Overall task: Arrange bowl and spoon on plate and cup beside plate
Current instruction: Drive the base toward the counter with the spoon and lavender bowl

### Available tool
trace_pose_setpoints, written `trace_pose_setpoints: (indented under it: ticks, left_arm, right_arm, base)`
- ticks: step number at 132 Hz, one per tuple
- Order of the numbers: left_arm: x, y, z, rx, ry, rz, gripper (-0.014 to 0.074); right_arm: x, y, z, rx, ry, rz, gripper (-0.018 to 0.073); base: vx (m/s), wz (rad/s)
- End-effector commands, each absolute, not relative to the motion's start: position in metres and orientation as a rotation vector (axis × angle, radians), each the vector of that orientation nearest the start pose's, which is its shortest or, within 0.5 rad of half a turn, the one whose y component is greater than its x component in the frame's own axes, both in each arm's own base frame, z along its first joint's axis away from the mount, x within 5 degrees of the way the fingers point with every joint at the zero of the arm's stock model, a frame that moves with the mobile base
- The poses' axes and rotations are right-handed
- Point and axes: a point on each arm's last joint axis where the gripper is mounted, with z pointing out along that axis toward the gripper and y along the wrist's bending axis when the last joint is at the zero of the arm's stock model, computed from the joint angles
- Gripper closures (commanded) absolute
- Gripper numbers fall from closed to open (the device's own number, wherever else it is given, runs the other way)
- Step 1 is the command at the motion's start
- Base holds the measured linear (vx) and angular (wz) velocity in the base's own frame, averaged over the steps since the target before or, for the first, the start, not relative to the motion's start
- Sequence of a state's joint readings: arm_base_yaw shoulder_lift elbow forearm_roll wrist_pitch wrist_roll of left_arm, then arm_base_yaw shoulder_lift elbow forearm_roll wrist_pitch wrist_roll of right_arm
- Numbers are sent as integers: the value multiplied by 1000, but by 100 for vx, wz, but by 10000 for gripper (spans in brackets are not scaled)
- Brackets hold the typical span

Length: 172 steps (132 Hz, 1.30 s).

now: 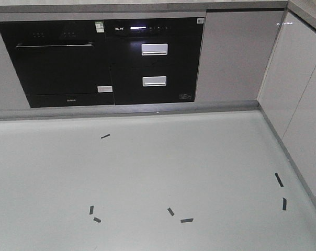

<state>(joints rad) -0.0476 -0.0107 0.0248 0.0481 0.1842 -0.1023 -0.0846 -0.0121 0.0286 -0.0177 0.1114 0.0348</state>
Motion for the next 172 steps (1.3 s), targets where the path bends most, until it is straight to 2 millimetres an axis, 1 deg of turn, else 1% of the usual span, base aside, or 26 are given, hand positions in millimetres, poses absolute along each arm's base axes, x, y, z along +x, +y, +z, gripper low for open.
trace_pose_setpoints:
  ticks: [1,112,172]
  left_arm:
    - [56,-3,193,-11,1603,-87,603]
    - [56,-3,193,-11,1603,-87,603]
    - [56,-3,193,-11,1603,-87,603]
  right_arm:
    - [57,-5,198,78,1546,-65,568]
    - [57,-5,198,78,1546,-65,568]
    - [57,-5,198,78,1546,-65,568]
  base:
    - [0,0]
    - [0,0]
    - [9,0]
